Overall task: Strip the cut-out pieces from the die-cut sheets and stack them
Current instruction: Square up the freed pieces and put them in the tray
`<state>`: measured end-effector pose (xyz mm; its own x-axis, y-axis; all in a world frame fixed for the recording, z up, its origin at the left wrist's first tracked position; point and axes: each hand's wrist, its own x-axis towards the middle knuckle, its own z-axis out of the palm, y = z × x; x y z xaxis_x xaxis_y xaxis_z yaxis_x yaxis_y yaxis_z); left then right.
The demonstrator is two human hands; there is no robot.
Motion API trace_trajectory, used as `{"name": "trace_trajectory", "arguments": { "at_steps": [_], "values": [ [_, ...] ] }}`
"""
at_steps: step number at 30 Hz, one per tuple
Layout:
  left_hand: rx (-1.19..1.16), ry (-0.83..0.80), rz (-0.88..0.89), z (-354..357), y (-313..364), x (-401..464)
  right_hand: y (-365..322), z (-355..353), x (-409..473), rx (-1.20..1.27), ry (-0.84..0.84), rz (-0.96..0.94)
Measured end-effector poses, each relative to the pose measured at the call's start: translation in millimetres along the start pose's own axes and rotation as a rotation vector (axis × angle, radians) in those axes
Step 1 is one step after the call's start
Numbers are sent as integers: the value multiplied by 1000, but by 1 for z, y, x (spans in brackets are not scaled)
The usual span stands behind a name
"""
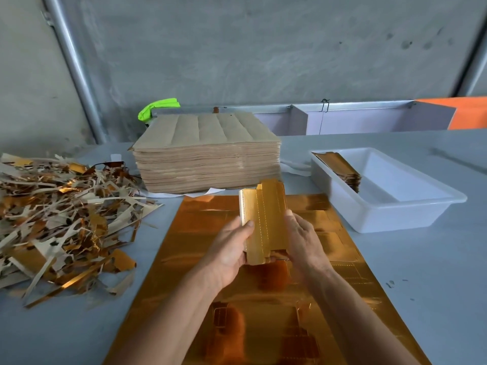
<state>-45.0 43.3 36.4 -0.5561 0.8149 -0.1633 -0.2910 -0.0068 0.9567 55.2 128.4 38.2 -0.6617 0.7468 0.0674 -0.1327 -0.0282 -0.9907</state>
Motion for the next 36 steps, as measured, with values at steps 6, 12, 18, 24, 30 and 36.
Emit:
{"name": "trace_trajectory", "arguments": {
  "at_steps": [6, 12, 18, 24, 30, 36],
  "values": [
    [41, 162, -20, 30, 4, 9, -2, -8, 2, -113, 43, -60],
    [52, 81, -108, 56, 22, 28, -22, -40, 27, -191, 72, 63],
    [85, 226, -80, 77, 34, 60, -42, -67, 45, -205, 53, 115],
    [27, 199, -35, 106, 47, 94, -56, -104, 70, -97, 170, 114],
    [-5, 95, 38, 149, 60, 134, -78, -149, 105, -76, 341, 95],
    [116, 122, 95, 187, 44, 174, -75, -191, 135, -59, 420, 185]
  ]
}}
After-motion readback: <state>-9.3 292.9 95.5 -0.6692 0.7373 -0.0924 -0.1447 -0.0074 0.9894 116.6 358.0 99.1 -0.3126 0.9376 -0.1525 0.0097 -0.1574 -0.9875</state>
